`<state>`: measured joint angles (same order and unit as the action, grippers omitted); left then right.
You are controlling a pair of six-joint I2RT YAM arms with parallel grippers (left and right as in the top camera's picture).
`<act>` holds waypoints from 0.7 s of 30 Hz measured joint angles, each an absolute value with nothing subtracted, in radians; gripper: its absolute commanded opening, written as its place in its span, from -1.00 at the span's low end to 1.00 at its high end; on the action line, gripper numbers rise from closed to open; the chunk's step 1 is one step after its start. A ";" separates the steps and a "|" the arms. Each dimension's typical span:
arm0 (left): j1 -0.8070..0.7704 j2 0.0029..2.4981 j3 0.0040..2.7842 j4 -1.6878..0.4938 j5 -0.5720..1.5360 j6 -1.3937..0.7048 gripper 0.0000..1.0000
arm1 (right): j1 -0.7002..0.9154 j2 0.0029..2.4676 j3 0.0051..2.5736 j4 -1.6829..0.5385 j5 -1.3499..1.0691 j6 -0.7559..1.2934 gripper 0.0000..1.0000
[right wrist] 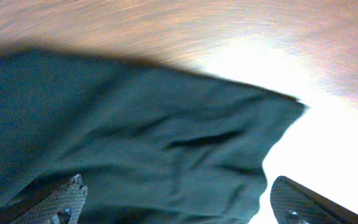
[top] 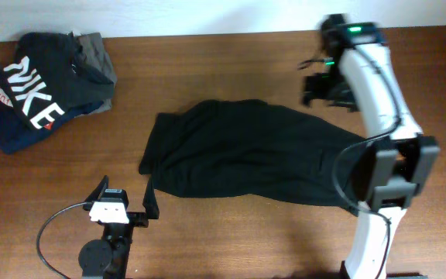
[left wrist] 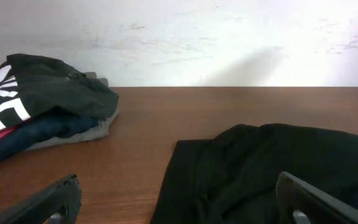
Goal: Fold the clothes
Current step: 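Release the garment and move the right gripper to its upper right corner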
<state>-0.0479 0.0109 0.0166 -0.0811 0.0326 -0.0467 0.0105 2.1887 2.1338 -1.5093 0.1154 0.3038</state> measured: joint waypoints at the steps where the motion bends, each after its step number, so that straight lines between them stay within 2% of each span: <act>1: -0.048 0.011 0.017 -0.081 0.033 -0.047 0.98 | -0.032 2.189 2.131 -1.510 0.111 0.303 0.98; 6: -0.048 0.011 0.017 -0.081 0.033 -0.047 0.98 | -0.199 2.187 2.010 -1.516 0.044 0.276 0.98; 13: -0.048 0.011 0.017 -0.081 0.033 -0.047 0.98 | -0.267 2.186 1.806 -1.388 0.017 0.346 0.98; 21: -0.048 0.011 0.017 -0.081 0.033 -0.047 0.98 | -0.279 2.186 1.649 -1.206 0.010 0.336 0.98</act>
<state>-0.0479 0.0109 0.0166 -0.0807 0.0326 -0.0467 -0.2790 2.1857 1.6489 -1.2064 0.0105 0.3359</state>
